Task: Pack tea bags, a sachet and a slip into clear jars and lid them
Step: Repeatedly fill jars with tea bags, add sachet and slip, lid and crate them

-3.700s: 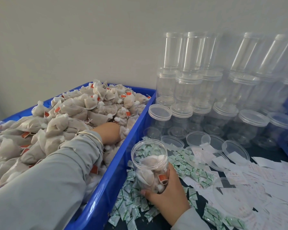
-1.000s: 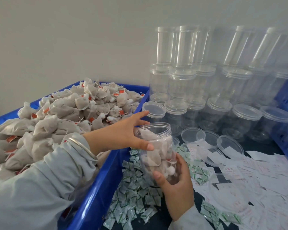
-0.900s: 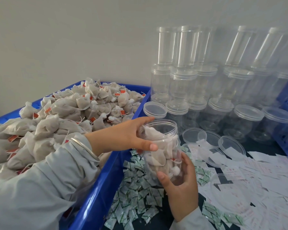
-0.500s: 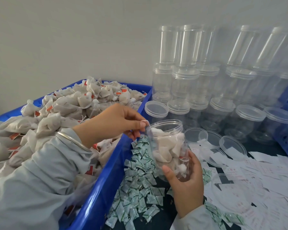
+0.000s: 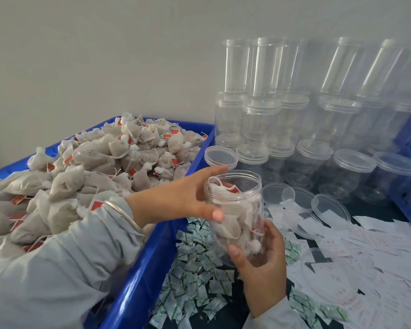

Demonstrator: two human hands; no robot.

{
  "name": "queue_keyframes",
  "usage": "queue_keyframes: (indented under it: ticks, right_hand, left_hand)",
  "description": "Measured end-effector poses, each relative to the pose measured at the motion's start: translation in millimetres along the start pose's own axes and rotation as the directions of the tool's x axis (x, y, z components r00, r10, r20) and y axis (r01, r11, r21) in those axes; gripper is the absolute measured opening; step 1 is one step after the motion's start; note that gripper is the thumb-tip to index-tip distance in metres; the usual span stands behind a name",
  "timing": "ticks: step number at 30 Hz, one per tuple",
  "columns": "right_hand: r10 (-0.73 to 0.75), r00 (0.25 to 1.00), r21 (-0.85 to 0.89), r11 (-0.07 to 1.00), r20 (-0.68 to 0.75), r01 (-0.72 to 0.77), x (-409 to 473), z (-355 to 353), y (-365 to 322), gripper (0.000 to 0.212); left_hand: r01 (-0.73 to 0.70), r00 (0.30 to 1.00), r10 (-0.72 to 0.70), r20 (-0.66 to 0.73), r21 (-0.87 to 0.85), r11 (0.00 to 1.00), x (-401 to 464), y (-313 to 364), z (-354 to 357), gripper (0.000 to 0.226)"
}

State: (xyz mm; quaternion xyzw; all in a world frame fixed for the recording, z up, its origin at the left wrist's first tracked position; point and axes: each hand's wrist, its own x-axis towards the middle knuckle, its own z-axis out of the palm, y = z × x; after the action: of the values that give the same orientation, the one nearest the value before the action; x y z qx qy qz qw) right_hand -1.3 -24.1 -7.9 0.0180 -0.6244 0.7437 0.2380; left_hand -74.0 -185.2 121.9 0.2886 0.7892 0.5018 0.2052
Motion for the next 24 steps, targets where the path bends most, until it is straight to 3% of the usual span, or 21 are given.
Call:
queue_keyframes:
  ticks: [3, 6, 9, 11, 13, 14, 18, 24]
  right_hand:
    - [0.019, 0.997, 0.018, 1.0, 0.071, -0.021, 2.6, 0.0, 2.4, 0.08]
    - [0.085, 0.965, 0.056, 0.993, 0.248, -0.102, 9.2, -2.9, 3.5, 0.093]
    - [0.139, 0.901, -0.299, 0.954, 0.411, -0.011, 17.9, -9.8, -0.1, 0.097]
    - [0.215, 0.869, -0.639, 0.757, 0.446, 0.14, 20.9, -13.2, 1.1, 0.078]
    - [0.25, 0.832, -0.792, 0.525, 0.495, 0.313, 20.4, -15.1, 6.6, 0.061]
    - [0.25, 0.815, -0.8, 0.476, 0.523, 0.367, 19.6, -15.1, 9.3, 0.054]
    - [0.187, 0.795, -0.772, 0.443, 0.578, 0.456, 18.4, -12.2, 13.2, 0.03]
    - [0.175, 0.829, -0.811, 0.39, 0.531, 0.437, 17.2, -10.9, 11.7, 0.036]
  left_hand:
    - [0.016, 1.0, -0.016, -0.009, -0.018, 1.0, 3.5, -4.6, 5.8, 0.117]
    - [-0.034, 0.981, 0.024, -0.191, -0.048, 0.998, 6.2, -6.3, 7.8, 0.095]
    - [-0.089, 0.923, 0.049, -0.382, -0.088, 0.992, 8.5, -7.4, 9.5, 0.084]
    - [-0.085, 0.894, 0.051, -0.446, -0.058, 0.995, 10.6, -9.3, 9.1, 0.089]
    - [-0.058, 0.874, 0.038, -0.484, -0.027, 0.998, 11.4, -11.1, 8.0, 0.094]
    - [-0.041, 0.87, 0.028, -0.492, -0.016, 0.999, 11.1, -11.3, 7.7, 0.095]
    - [0.001, 0.885, 0.008, -0.466, 0.019, 1.0, 11.8, -11.1, 9.7, 0.096]
    - [0.054, 0.895, -0.004, -0.445, 0.099, 0.994, 13.1, -10.7, 9.8, 0.103]
